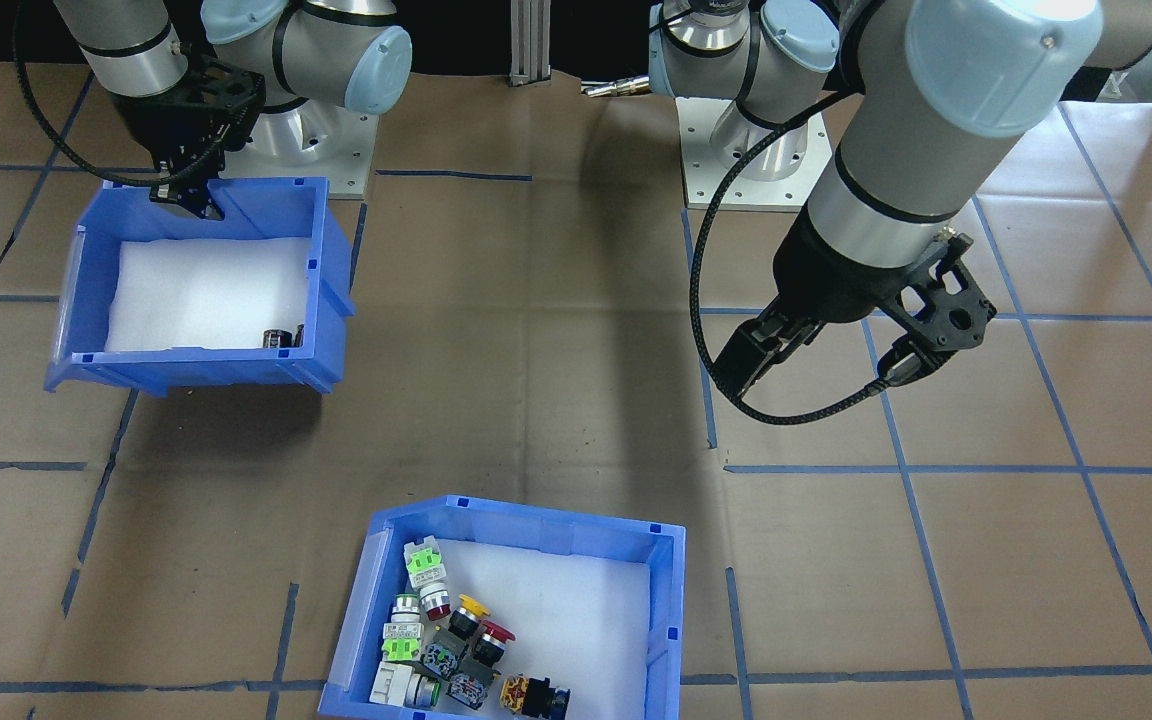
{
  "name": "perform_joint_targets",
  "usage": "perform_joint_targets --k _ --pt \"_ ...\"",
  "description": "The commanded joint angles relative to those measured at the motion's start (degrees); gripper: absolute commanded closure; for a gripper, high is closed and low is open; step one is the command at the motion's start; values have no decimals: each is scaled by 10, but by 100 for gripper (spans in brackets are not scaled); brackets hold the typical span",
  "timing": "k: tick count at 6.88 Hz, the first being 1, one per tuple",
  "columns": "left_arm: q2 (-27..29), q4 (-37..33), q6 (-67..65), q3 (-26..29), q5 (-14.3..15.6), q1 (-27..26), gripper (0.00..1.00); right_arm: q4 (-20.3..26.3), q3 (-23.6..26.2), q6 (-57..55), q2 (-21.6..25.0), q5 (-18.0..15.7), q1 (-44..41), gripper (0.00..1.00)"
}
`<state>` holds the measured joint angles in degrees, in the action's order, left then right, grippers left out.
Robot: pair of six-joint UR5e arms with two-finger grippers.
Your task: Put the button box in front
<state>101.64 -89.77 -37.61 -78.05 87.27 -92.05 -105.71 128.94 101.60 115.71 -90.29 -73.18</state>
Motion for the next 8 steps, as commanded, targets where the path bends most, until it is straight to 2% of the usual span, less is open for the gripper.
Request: perform_joint_targets --k 1,2,3,5,7,8 --pt "-57 -16 205 -41 44 6 0 -6 -39 -100 -53 -1 -91 100" --pt "-73 -15 279 -60 42 6 0 -8 -64 -196 -96 -8 -168 100" --pt "-101 -19 306 -78 43 6 0 -26 -64 -263 -116 -13 -243 99" --pt "-136 -10 382 -130 43 6 0 -75 -63 -366 -156 -16 -327 99" --pt "-161 -15 380 -148 34 9 0 -140 -64 -429 -209 -38 -410 99" --pt "-163 -15 382 -148 17 12 0 -163 -64 -434 -218 -52 -436 99"
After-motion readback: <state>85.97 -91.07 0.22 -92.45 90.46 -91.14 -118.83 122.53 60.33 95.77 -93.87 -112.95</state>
